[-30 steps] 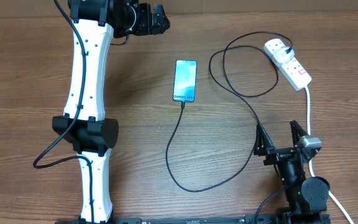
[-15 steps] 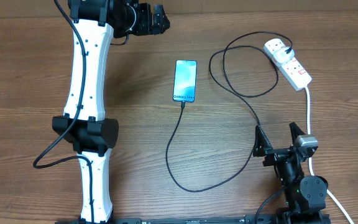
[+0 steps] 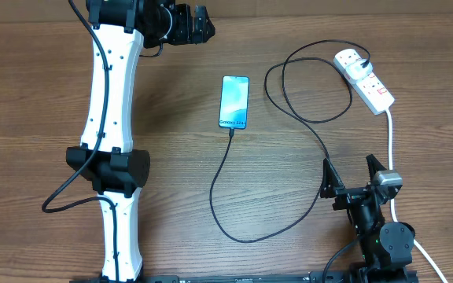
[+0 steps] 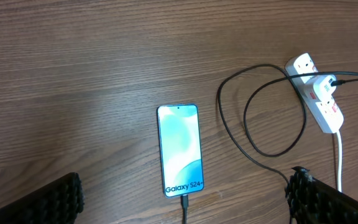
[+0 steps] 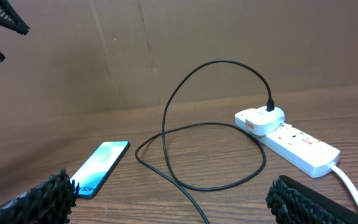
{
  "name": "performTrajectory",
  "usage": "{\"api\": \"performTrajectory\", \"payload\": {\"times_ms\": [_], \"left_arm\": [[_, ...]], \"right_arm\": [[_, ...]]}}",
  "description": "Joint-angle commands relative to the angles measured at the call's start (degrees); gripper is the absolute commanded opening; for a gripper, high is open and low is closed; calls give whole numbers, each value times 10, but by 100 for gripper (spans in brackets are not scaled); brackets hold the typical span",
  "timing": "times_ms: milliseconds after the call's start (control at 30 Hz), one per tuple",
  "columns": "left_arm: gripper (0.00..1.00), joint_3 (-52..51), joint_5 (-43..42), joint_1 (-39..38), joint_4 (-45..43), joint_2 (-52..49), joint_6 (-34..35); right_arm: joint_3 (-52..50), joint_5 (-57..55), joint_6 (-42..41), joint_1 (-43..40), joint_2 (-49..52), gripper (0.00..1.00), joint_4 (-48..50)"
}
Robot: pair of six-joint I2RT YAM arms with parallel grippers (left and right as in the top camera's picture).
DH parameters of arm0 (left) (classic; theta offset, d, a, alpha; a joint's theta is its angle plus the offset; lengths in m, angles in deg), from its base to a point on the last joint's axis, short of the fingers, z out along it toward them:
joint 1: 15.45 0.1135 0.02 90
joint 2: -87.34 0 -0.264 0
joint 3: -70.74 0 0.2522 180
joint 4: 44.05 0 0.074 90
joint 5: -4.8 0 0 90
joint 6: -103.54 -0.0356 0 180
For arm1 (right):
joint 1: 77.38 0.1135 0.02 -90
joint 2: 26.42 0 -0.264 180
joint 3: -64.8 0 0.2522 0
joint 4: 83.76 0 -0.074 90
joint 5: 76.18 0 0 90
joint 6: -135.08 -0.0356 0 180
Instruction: Plug charger to phone and switch on socket
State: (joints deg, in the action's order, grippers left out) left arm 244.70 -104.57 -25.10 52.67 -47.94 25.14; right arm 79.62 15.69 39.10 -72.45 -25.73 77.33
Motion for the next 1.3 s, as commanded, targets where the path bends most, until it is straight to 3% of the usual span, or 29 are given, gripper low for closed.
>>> {"api": "performTrajectory", "payload": {"times_ms": [0,733,867,1033,1200,1267], "left_arm": [[100,-2,3,2,0,-3,-9],[100,-2,8,-8,-1,-1,-10],[100,-2,139,-39,-1,22,-13],[100,-2,171,-75,16,82,-28],[100,-8,233,-89,135,136,-30],[100,-39,239,-89,138,161,-31]], "right_arm": [[-6,-7,3,3,-5,100,3],[-6,-7,3,3,-5,100,3],[-6,-7,3,3,-5,100,3],[-6,-7,3,3,-5,100,3],[-6,-7,3,3,-5,100,3],[-6,-7,3,3,-5,100,3]]}}
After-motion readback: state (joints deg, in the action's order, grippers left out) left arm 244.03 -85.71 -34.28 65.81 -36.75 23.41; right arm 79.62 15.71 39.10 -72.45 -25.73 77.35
